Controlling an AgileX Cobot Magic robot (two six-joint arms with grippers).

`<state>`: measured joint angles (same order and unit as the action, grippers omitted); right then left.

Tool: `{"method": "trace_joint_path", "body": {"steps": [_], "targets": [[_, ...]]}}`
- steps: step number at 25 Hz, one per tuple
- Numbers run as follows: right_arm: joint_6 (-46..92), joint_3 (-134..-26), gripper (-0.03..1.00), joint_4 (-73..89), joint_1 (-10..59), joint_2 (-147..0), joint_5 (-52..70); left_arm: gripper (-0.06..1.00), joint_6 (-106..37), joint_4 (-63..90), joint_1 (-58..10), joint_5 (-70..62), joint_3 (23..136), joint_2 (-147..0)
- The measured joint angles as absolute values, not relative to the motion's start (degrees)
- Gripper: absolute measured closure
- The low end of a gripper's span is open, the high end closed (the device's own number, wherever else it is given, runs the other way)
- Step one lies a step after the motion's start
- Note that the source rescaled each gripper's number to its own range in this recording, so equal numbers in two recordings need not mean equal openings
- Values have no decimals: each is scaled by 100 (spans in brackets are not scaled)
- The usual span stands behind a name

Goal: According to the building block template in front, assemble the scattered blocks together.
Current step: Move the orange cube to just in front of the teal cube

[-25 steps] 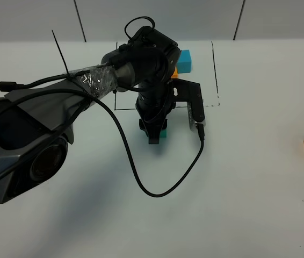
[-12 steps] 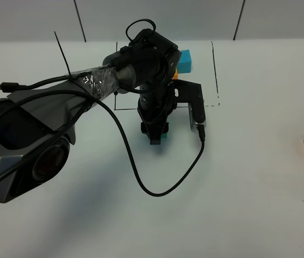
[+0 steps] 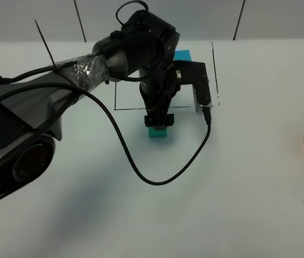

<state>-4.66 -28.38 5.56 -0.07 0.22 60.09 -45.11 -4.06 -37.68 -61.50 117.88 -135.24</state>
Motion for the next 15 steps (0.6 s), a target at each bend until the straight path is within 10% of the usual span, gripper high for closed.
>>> {"method": "trace_joint_path", "body": {"steps": [15], "targets": [[-466,-2838,32,556,-7,22,6009,-6,-1917,1079,-1169,-6840,11067,-11941]]}}
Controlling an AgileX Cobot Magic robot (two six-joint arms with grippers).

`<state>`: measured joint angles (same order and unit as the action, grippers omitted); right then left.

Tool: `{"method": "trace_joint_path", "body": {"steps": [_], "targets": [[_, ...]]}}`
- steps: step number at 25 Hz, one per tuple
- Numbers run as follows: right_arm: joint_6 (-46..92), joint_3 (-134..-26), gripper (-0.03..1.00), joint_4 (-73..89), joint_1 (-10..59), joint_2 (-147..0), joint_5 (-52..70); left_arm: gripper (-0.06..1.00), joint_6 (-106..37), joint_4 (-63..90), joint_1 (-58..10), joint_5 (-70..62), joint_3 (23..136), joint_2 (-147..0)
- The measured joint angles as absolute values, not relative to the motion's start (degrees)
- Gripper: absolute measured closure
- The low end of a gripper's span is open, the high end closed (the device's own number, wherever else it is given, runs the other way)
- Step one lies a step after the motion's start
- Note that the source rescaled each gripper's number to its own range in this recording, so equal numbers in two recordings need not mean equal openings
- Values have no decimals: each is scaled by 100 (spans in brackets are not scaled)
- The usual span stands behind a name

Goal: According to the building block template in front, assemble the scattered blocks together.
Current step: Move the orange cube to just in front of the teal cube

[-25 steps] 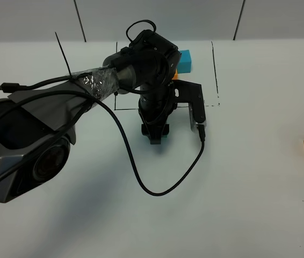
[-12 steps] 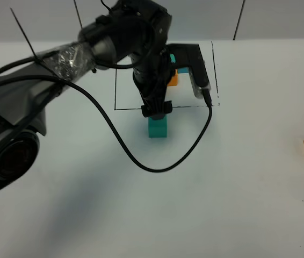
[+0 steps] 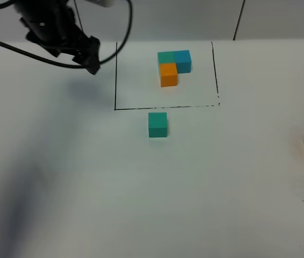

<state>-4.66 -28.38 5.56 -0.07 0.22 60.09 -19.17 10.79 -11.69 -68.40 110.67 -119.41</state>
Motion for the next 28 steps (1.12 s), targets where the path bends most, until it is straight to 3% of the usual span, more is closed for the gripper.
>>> {"method": "trace_joint_path", "body": {"steps": [11,18,28], "targets": [[-466,-2838,32,556,-7,22,6009,-5,-1418,905,253,-6554,7684,-8774],[-466,-2838,32,556,-7,22,6009,-5,-927,944,291,-5613,6038,-6149],[-466,-2838,32,556,-7,22,6009,-1,-722,960,105,-5698,4885,-3410]]}}
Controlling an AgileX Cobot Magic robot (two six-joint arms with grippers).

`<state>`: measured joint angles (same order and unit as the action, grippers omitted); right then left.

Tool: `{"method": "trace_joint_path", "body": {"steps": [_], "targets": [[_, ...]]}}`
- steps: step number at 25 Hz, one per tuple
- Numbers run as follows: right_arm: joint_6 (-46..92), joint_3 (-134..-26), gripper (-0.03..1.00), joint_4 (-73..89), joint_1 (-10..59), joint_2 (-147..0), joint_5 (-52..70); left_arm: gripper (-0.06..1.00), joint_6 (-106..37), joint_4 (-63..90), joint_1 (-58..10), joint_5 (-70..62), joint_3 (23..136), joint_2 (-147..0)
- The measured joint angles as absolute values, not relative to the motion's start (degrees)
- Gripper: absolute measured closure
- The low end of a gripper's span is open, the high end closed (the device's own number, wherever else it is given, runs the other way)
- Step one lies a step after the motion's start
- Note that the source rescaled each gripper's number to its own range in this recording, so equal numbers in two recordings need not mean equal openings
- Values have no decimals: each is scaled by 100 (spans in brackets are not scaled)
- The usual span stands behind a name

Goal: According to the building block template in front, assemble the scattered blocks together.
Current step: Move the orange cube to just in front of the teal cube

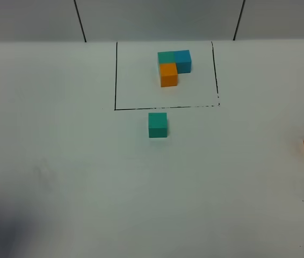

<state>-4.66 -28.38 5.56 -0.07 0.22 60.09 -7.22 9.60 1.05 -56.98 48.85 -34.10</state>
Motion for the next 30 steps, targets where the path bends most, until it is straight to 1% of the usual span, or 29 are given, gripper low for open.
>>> {"method": "trace_joint_path", "body": {"steps": [7,14,20,30], "targets": [[-466,-2838,32,556,-7,22,6009,2,-716,961,100,-5812,4133,-1970],[-466,-2838,32,556,-7,22,6009,4,-716,933,94,-5792,3277,-1063],[-466,-2838,32,556,-7,22,6009,8,-644,799,57,-5762,3048,-649],[-466,-2838,32,556,-7,22,6009,11,-437,793,-3,-6065,2891,-37]]}}
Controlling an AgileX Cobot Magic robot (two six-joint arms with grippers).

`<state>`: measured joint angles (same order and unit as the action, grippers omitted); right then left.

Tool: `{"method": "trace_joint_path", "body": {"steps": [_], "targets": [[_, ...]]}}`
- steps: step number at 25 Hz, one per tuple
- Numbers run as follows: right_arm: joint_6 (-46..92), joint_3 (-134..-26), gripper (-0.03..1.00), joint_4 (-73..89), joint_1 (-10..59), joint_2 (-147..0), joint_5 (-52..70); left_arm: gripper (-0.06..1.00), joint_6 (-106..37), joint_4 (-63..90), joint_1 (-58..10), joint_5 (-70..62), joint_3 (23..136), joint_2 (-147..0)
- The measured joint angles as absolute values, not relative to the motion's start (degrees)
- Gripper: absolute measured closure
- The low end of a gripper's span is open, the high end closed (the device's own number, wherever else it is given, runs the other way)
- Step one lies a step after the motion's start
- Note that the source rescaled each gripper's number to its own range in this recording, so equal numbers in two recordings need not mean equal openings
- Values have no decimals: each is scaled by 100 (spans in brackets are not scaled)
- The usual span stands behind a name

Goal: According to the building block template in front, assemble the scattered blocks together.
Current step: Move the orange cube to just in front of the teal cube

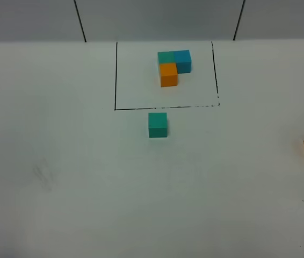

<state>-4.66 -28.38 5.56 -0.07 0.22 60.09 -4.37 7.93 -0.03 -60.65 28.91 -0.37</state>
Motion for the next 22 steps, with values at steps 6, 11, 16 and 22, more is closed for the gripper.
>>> {"method": "trace_joint_path", "body": {"steps": [6,11,16,22], "targets": [[-466,-2838,32,556,-7,22,6009,14,-323,793,-54,-6065,2891,28],[-466,-2838,32,556,-7,22,6009,19,-289,793,-58,-6065,2891,34],[-466,-2838,32,556,-7,22,6009,22,-282,793,-58,-6065,2891,40],[-466,-2838,32,556,-7,22,6009,22,-282,793,-58,-6065,2891,40]]}}
